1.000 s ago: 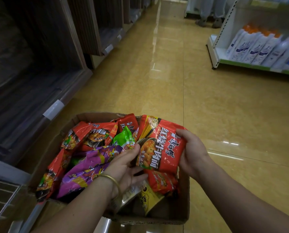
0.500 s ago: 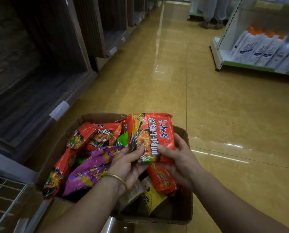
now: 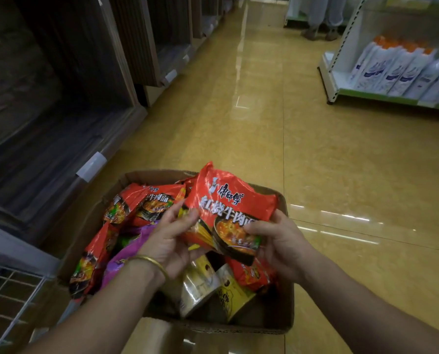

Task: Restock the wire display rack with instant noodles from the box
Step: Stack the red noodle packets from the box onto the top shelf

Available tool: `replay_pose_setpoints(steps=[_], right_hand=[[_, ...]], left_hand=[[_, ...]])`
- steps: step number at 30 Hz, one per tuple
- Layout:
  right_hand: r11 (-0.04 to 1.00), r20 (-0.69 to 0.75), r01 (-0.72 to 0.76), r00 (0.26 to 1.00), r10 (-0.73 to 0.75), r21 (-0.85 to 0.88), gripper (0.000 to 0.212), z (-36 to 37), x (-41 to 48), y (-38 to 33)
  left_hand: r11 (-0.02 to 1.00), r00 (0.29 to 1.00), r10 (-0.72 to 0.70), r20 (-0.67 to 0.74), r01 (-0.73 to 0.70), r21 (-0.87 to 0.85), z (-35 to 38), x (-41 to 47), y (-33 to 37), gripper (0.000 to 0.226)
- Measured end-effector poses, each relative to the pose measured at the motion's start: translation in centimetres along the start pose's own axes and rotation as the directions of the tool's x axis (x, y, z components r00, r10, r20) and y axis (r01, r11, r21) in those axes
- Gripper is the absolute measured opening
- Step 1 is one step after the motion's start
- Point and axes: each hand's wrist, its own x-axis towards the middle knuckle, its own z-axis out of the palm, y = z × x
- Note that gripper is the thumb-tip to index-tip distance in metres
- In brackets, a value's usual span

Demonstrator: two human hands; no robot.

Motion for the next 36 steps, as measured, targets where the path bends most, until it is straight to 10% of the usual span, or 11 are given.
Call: replay_pose_setpoints(steps=[18, 25, 36], right_hand=[[0.880, -0.197, 0.029, 0.971, -0.138, -0.474, 0.034, -0.9, 0.2, 1.4], [0.371, -0.212, -0.164, 0.973, -0.090, -0.914, 0.049, -3.1, 1.6, 3.2], [-0.154, -0.081, -0.043, 0.966, 0.246, -0.987, 0.125, -3.9, 3.2, 8.1]], left_hand=[[0.946, 0.994, -0.004, -0.107, 0.039, 0.321, -2.2, -0.4, -1.5, 0.057], [0.941, 0.965, 0.100, -0.241, -0.014, 0.337, -3.6, 0.8, -1.8, 0.042], [0.946, 0.960, 0.118, -0.254, -0.030, 0.322, -4.7, 1.4, -2.7, 0.041]])
